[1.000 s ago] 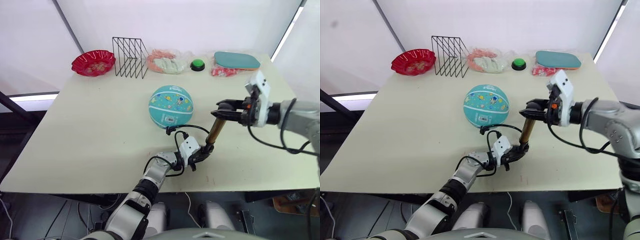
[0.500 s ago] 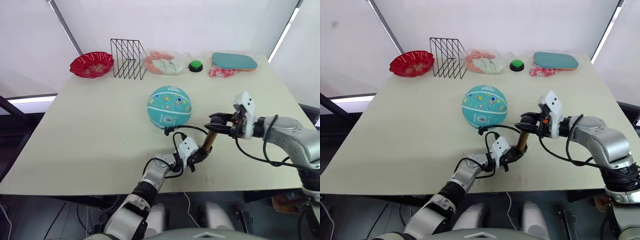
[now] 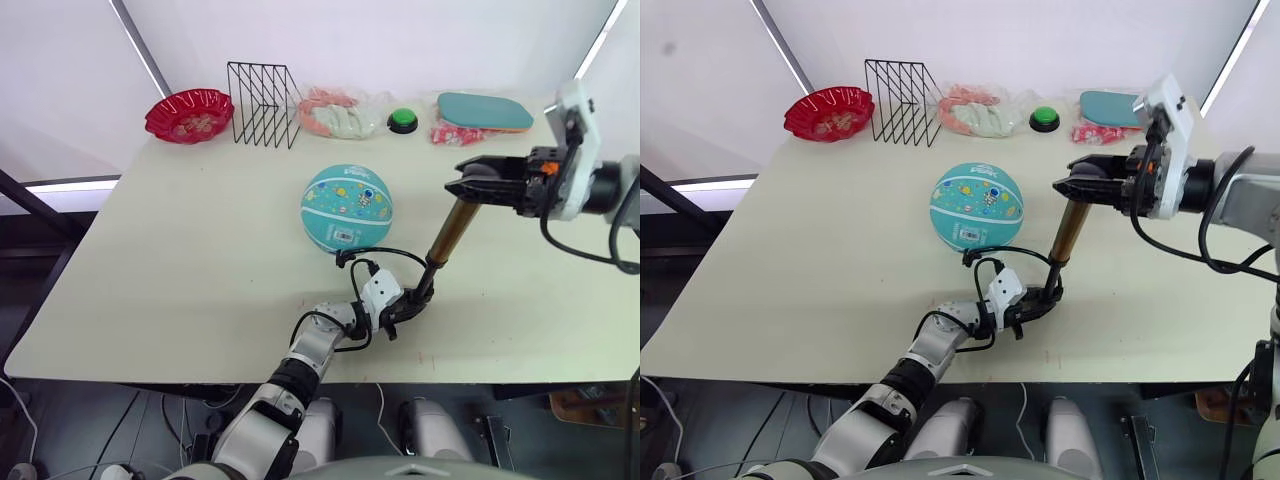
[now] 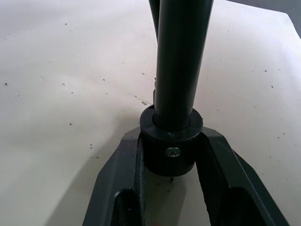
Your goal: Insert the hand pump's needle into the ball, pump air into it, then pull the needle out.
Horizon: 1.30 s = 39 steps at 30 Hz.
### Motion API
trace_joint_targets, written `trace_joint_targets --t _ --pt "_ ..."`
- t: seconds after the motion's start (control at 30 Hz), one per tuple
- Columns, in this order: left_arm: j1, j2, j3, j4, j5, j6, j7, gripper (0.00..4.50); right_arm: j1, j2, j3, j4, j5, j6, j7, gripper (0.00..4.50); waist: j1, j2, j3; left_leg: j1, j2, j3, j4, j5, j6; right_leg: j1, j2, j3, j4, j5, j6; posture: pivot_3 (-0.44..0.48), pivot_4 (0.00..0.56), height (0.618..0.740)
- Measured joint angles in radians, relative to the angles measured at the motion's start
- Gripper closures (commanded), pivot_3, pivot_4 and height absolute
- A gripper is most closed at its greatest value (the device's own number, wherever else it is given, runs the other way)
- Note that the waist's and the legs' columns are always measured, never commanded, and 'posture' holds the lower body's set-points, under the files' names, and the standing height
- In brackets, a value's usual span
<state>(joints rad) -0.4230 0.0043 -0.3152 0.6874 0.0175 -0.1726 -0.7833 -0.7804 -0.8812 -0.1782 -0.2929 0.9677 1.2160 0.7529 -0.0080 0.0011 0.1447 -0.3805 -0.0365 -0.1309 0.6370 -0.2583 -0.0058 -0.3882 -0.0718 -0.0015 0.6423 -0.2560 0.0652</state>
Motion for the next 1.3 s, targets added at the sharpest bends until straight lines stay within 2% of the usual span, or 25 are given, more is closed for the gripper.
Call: trace_joint_targets --t 0.17,0.37,0.63,0.87,0.97,1.13,1.3 --pt "0.007 0.001 0.000 0.001 0.000 -0.007 0.000 3.47 -0.073 -0.030 -0.020 0.003 0.060 0.092 -0.049 2.59 0.000 0.000 0.000 0.000 0.000 0.000 0.000 0.000 0.000 0.000 0.000 0.000 0.000 0.000 0.000 0.000 0.150 0.740" --pt "0.010 0.002 -0.001 0.001 0.002 -0.008 0.002 3.47 -0.020 -0.007 -0.034 -0.023 0.066 0.080 -0.083 2.59 -0.001 -0.002 -0.001 0.001 0.000 -0.001 0.000 0.000 0.000 0.001 0.000 -0.001 0.000 0.000 0.000 0.000 0.150 0.740" --pt "0.015 0.008 0.000 0.002 0.020 0.011 0.019 3.47 0.223 0.073 0.118 -0.030 -0.130 -0.189 -0.015 2.59 -0.009 -0.005 -0.007 0.015 0.003 0.002 -0.001 0.000 0.000 0.013 0.002 0.000 0.000 -0.003 0.005 0.000 0.150 0.740" --pt "0.019 0.017 0.002 -0.003 0.022 0.032 0.026 3.47 0.336 0.228 0.290 0.089 -0.337 -0.437 0.028 2.59 -0.013 -0.012 -0.023 0.020 0.006 0.001 -0.004 0.000 0.000 0.015 0.006 0.000 0.000 -0.004 0.005 0.000 0.150 0.740" --pt "0.023 0.015 0.003 0.000 0.021 0.038 0.033 3.47 0.337 0.242 0.331 0.112 -0.407 -0.531 0.076 2.59 -0.015 -0.012 -0.030 0.022 0.007 0.001 -0.004 0.000 0.000 0.016 0.007 0.001 0.000 -0.004 0.005 0.000 0.150 0.740" --pt "0.021 0.015 0.002 -0.002 0.021 0.038 0.034 3.47 0.335 0.217 0.311 0.104 -0.408 -0.521 0.112 2.59 -0.013 -0.010 -0.029 0.021 0.007 0.000 -0.004 0.000 0.000 0.016 0.007 0.000 0.000 -0.003 0.005 0.000 0.150 0.740" --pt "0.019 0.008 -0.001 -0.013 0.016 0.031 0.011 3.47 0.304 0.156 0.216 0.024 -0.300 -0.332 0.092 2.59 -0.003 -0.002 -0.014 0.013 0.004 0.000 -0.003 0.000 0.000 0.010 0.005 0.001 0.000 -0.002 0.002 0.000 0.150 0.740"
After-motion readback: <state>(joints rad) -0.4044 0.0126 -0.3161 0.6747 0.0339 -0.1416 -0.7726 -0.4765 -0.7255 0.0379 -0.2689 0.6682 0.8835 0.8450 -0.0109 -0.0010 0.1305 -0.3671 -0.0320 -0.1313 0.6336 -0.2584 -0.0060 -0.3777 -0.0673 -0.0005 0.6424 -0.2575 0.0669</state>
